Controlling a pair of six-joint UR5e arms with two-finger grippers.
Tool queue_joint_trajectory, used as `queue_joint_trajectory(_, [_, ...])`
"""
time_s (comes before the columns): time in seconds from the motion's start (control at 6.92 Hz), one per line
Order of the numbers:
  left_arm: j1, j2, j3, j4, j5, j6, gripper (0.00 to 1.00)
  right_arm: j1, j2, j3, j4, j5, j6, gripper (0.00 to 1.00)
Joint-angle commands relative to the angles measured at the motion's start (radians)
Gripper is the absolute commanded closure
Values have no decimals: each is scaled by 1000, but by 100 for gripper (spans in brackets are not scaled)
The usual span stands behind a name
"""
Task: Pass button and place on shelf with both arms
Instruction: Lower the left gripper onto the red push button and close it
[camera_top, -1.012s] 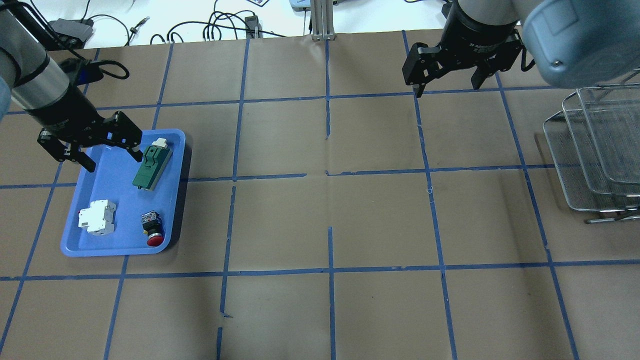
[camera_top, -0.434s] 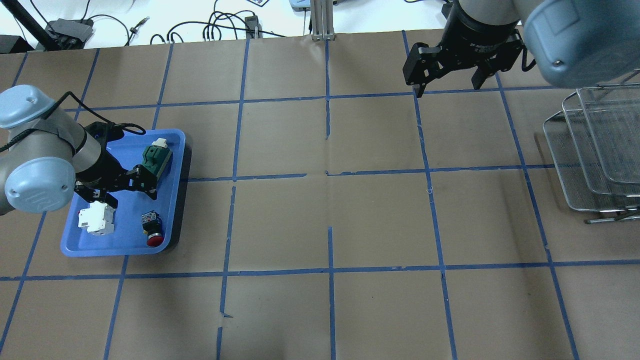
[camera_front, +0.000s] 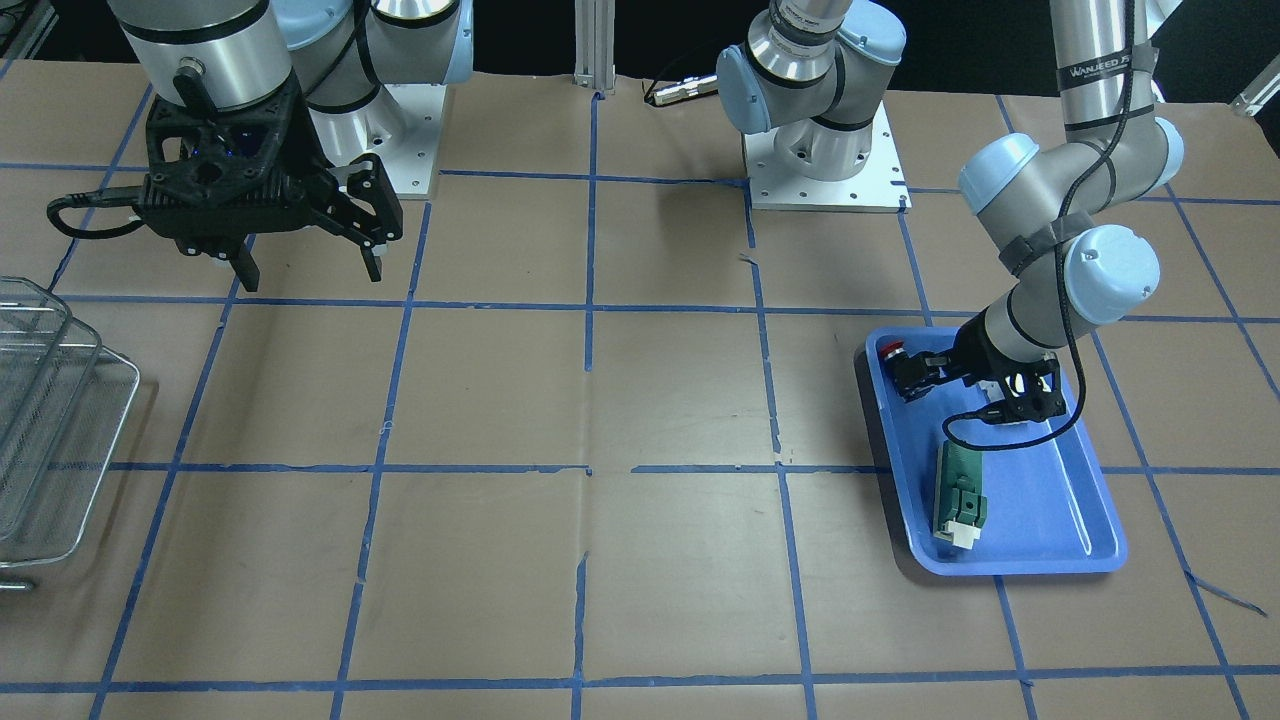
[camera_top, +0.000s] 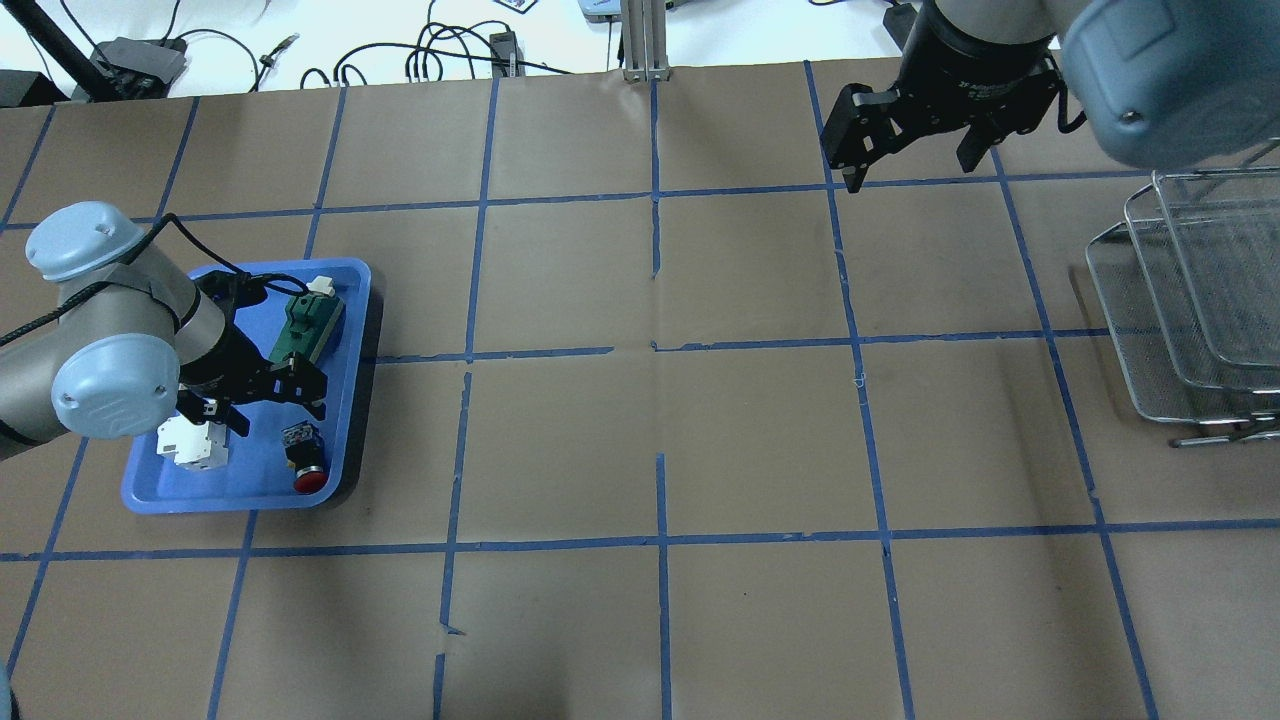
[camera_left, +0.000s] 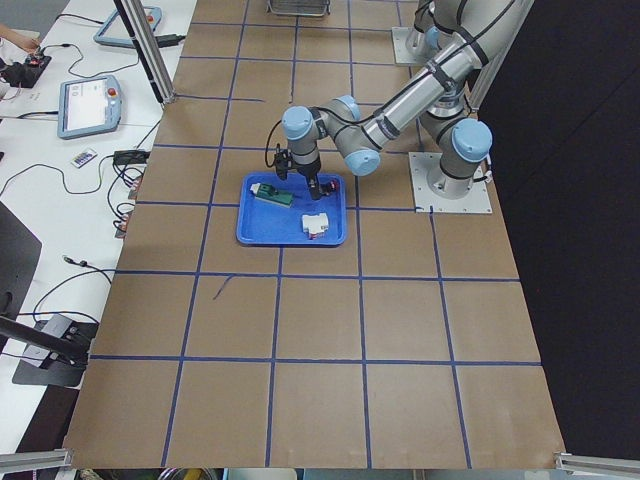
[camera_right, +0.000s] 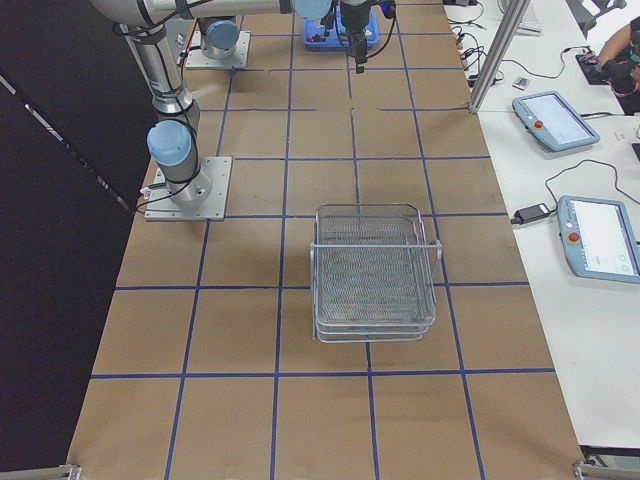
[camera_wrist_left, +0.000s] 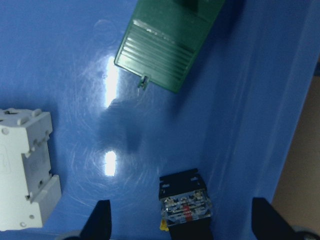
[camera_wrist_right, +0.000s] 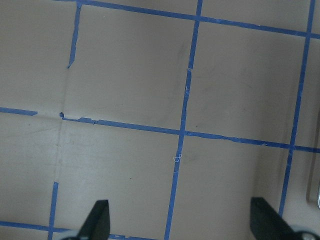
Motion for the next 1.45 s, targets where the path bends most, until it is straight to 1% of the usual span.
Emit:
queue_joint_trajectory(0.0, [5,-27,-16,36,2,5,1,-37,-4,-2,-1,1,-10,0])
queue_joint_trajectory(0.14, [20,-29,-24,35,0,5,5,-78,-13,-2,1,8,-13,0])
queue_joint_trajectory(0.29, [23,-29,-35,35,-3,3,18,-132,-21,-2,4,10,-66,0])
queue_joint_trajectory(0.43, [25,-29,-59,39,-7,6,28,-191,-39,-2,4,7,-117,0])
queue_joint_trajectory(0.58, [25,-27,-64,39,-7,6,42,-272,-47,-2,13,8,-159,0])
queue_joint_trajectory(0.72, [25,-27,-64,38,-9,8,43,-342,-47,1,22,13,-215,0])
queue_joint_trajectory(0.87, [26,-26,-60,39,-7,11,52,-388,-44,5,44,75,-278,0])
queue_joint_trajectory(1.01, [26,-15,-46,39,-9,6,86,-455,-41,5,88,172,-315,0])
queue_joint_trajectory(1.16, [22,8,-15,36,-10,0,96,-500,-42,10,152,267,-349,0])
queue_joint_trajectory(1.3, [20,26,47,-21,-9,-15,97,-500,-45,14,245,383,-374,0])
